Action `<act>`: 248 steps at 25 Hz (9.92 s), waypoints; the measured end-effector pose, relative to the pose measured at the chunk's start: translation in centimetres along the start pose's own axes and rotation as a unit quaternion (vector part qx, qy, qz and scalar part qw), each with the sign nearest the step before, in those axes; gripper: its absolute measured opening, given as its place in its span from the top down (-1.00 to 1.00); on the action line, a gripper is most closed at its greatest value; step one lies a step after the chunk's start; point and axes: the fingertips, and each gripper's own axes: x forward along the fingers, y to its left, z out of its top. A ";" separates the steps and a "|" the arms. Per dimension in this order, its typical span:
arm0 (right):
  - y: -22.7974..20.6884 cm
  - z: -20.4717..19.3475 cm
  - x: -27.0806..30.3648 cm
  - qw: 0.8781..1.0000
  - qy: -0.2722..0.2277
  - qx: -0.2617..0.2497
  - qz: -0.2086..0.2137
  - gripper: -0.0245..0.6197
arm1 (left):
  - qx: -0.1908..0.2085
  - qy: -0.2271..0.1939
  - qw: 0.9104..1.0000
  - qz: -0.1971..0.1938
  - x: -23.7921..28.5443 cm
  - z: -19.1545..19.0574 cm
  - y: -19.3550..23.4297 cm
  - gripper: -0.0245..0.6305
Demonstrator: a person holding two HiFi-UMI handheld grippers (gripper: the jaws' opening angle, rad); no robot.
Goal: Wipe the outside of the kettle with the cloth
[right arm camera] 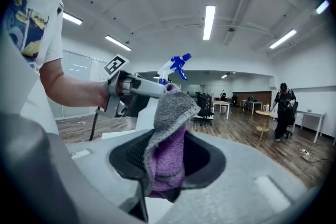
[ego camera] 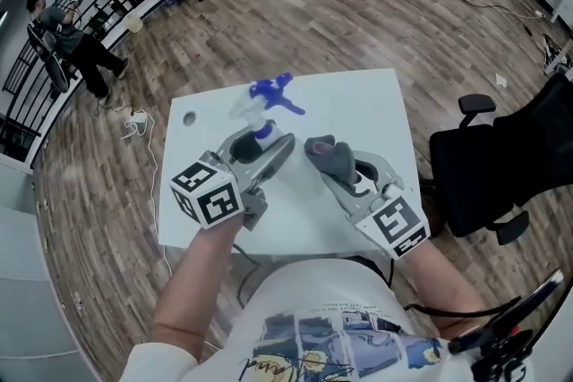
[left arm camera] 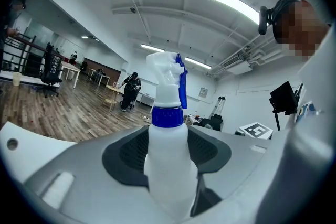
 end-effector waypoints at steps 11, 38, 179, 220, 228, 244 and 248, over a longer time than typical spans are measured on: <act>2.5 -4.4 1.1 0.999 0.045 0.013 0.002 0.51 | -0.008 -0.019 1.000 0.001 -1.6 0.9 0.8 0.26; 10.6 2.6 7.4 0.997 0.035 -0.056 -0.036 0.51 | -0.016 -0.034 0.999 -0.030 -8.2 1.5 5.2 0.26; 2.2 -0.8 3.5 0.986 0.023 -0.003 0.166 0.51 | 0.010 -0.047 0.989 -0.139 -5.2 1.1 -6.0 0.26; 8.2 -14.7 5.0 0.965 0.199 0.077 0.151 0.51 | 0.013 -0.045 0.989 -0.138 -5.5 1.8 -1.8 0.26; 10.3 -15.1 4.5 0.958 0.215 0.103 0.156 0.51 | 0.023 -0.044 0.991 -0.125 -5.4 2.1 0.0 0.26; 11.8 -14.6 1.9 0.967 0.205 0.107 0.109 0.50 | 0.034 -0.050 0.995 -0.077 -3.8 -0.1 5.1 0.26; 11.2 -14.0 1.0 0.970 0.200 0.116 0.077 0.50 | 0.061 -0.038 0.997 -0.041 -2.7 -1.5 7.7 0.26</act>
